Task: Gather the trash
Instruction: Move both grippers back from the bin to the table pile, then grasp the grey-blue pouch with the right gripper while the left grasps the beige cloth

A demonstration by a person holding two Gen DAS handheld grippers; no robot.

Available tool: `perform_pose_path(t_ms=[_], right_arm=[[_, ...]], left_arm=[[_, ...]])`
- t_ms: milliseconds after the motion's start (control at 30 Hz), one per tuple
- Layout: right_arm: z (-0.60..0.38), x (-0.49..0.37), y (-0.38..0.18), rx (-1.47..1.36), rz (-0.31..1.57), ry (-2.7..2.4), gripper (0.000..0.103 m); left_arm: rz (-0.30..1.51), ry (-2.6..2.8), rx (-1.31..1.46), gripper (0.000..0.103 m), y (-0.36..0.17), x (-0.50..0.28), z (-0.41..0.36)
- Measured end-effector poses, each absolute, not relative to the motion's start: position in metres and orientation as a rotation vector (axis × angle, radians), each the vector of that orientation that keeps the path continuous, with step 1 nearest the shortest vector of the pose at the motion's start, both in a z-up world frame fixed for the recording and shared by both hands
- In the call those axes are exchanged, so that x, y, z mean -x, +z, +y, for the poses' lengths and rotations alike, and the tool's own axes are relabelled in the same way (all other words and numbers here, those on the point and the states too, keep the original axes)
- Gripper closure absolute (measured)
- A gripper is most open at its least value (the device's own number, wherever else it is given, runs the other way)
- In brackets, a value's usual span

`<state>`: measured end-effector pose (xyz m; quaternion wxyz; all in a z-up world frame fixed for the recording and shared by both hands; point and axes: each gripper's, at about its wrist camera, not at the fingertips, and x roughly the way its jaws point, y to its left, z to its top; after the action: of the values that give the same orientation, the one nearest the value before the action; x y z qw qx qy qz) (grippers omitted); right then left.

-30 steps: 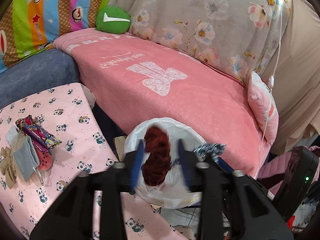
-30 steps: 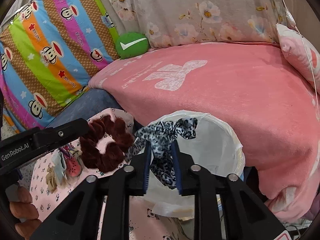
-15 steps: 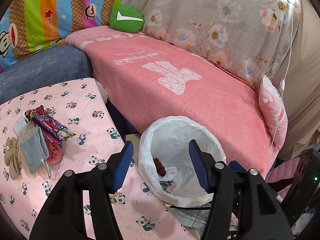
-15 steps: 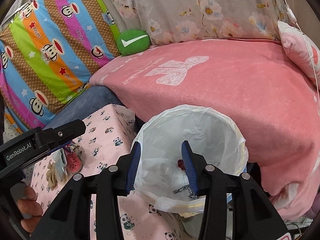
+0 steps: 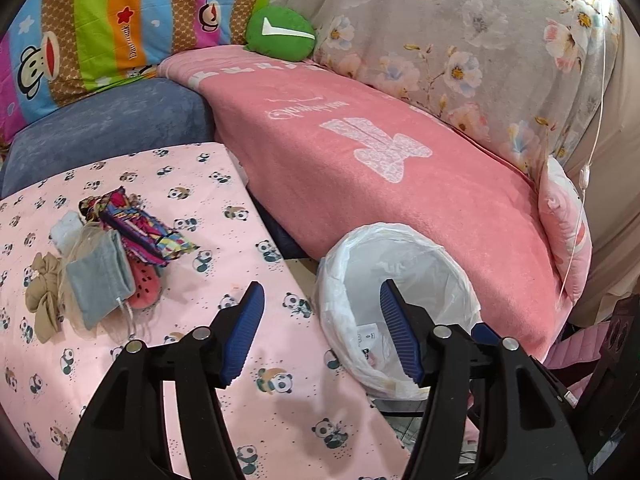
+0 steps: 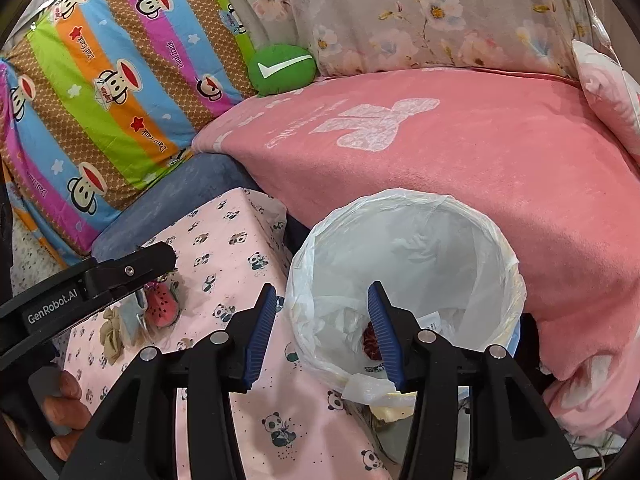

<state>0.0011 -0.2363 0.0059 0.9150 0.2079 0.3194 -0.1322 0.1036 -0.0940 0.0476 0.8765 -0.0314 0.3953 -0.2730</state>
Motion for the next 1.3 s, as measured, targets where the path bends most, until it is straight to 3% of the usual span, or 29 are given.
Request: perform_pose_path(t_ms=[533, 1167, 1300], right_arm=[[-0.190, -0.019, 0.003, -0.383, 0.700, -0.198, 0.054], [-0.106, -0.059, -0.004, -0.296, 0.757, -0.052, 0.054], [-0.085, -0.074, -0.008, -0.279, 0.769, -0.012, 0.054]], left_arm=[[0.841, -0.443, 0.104, 0.033, 0.029, -0.114, -0.032], [0.867, -0.204, 0.108, 0.032, -0.010, -0.141, 0.080], [0.863, -0.136, 0.090, 0.026, -0.016, -0.149, 0.104]])
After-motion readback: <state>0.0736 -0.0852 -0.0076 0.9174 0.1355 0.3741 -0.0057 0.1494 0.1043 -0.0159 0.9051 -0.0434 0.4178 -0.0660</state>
